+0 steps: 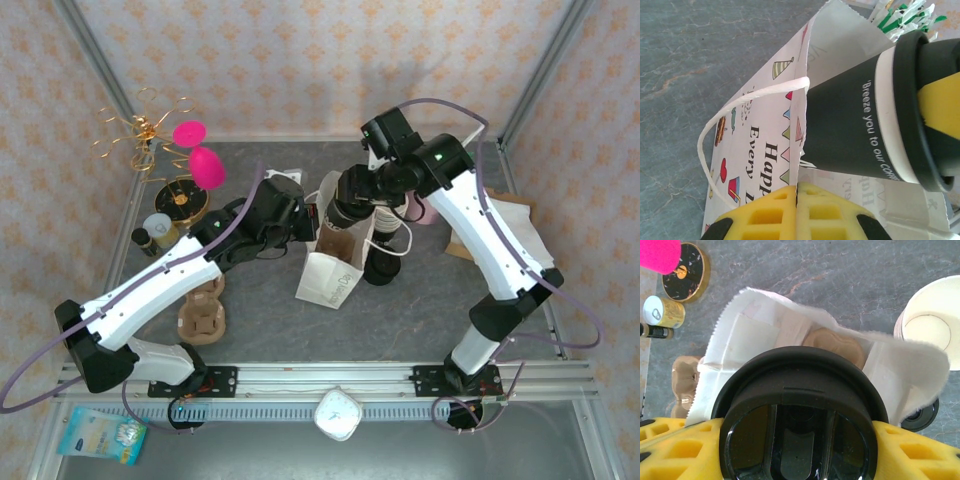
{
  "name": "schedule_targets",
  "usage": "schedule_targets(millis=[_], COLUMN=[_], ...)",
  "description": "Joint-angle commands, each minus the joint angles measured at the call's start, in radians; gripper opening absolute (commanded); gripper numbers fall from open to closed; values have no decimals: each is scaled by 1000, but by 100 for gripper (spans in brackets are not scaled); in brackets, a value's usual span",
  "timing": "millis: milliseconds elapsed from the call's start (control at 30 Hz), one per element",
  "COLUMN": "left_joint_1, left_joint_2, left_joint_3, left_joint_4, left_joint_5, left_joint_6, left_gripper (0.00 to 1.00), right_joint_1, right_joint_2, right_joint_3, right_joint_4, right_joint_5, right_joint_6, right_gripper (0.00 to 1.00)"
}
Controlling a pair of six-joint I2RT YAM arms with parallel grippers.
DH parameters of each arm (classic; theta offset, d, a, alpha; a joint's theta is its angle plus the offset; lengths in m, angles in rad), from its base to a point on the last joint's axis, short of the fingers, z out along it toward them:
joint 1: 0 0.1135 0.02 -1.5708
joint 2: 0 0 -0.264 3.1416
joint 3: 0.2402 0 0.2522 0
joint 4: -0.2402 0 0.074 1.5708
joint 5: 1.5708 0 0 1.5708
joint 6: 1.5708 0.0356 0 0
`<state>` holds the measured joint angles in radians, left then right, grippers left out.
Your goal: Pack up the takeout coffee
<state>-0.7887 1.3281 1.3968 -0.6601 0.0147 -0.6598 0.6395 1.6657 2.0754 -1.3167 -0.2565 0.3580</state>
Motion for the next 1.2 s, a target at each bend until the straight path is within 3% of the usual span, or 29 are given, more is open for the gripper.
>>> schedule_targets(millis=[0,867,1167], left_joint_1=[-17,-63,-57], left_joint_2=[-21,-55,-89], left_joint_3=[-7,-82,-167], left_joint_4=[57,134,192], left_joint_5=[-46,-78,-62], left_joint_6=[-36,-65,-124], left_gripper=[0,0,0], right_joint_1=[12,74,87], right_joint_2=[14,87,136], right_joint_3=[7,-68,-53], right_joint_4=[7,5,9], right_joint_5=[36,232,197], right_joint_6=[15,95,126], right_gripper=[55,53,53])
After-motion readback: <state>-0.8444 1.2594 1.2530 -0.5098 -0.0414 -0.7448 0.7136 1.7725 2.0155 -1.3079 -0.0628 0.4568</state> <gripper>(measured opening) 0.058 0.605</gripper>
